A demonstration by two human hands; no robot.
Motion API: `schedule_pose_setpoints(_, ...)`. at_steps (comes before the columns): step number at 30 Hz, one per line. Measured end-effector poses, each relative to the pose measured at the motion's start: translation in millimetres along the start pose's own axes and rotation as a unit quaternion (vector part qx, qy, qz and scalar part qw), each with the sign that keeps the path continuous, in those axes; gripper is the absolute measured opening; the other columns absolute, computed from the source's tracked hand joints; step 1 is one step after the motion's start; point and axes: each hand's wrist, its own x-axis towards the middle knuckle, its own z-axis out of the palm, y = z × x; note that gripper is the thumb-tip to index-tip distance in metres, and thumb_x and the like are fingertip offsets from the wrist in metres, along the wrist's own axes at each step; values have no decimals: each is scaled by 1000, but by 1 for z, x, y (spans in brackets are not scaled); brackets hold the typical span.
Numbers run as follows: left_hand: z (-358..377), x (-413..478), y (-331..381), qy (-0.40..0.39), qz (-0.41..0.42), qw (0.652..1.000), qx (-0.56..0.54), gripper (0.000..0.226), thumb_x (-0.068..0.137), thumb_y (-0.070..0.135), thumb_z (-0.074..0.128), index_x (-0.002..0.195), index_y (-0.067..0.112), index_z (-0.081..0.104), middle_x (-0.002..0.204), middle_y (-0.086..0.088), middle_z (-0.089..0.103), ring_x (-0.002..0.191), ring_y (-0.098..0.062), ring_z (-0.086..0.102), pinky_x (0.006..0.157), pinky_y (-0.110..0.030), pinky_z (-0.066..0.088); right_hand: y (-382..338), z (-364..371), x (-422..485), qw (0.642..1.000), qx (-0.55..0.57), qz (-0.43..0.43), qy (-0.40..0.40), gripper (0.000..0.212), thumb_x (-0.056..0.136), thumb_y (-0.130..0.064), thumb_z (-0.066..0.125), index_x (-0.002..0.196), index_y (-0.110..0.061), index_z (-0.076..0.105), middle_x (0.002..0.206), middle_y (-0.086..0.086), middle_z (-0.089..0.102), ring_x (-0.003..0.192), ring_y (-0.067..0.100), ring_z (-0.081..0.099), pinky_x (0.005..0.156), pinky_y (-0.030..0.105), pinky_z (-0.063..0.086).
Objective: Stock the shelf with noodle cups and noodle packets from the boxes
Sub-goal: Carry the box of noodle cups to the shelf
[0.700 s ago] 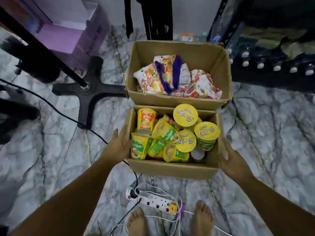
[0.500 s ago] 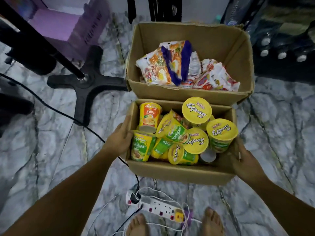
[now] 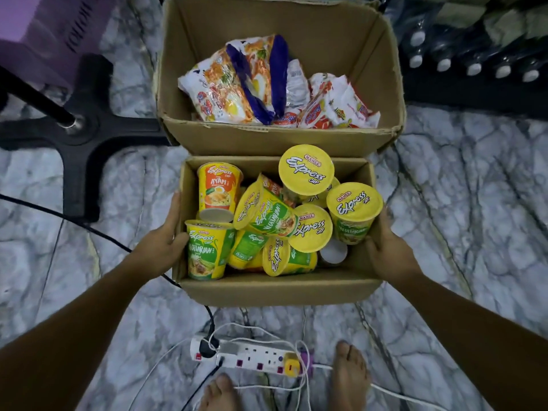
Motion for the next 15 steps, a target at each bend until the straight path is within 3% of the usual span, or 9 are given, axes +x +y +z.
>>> schedule_pose_setpoints(2, 4, 0, -4, 1, 3, 1000, 2, 83, 106, 21, 42, 157, 49, -18, 117, -28, 68, 79, -24, 60, 75, -34, 43, 1, 2, 1, 1000, 7, 10, -3, 92, 99, -14, 54, 156, -43, -11, 80, 13, 59, 61, 31, 49, 55, 32, 29)
schedule_pose_setpoints(4, 5, 0, -5, 4, 1, 1000, -11, 83, 106, 21, 42, 156, 52, -17, 121, -26, 66, 76, -21, 57, 75, -34, 43, 5, 5, 3, 1000, 11, 12, -1, 94, 97, -14, 55, 157, -45, -11, 71, 8, 54, 59, 32, 50, 53, 32, 31)
schedule_pose_setpoints(7, 4, 0, -5, 3, 3, 999, -35, 84, 106, 21, 44, 155, 56, -16, 129, -24, 62, 81, -24, 61, 76, -35, 45, 11, 9, 8, 1000, 16, 12, 7, 101, 95, -15, 56, 153, -55, -16, 75, 19, 61, 64, 39, 58, 58, 40, 47)
schedule_pose_setpoints(10, 3, 1, -9, 3, 10, 999, -41, 85, 106, 25, 44, 150, 63, -19, 140, -23, 58, 96, -34, 65, 88, -41, 52, 15, 12, 11, 1000, 21, 13, 10, 102, 95, -16, 56, 149, -59, -18, 80, 25, 64, 67, 42, 59, 62, 45, 51)
schedule_pose_setpoints(15, 9, -1, -7, 16, 5, 999, -32, 82, 107, 23, 40, 154, 57, -18, 126, -24, 65, 88, -28, 61, 82, -36, 45, 22, 15, 14, 1000, -7, 8, 9, 96, 98, -15, 56, 159, -39, -14, 77, 27, 63, 62, 42, 58, 59, 41, 47)
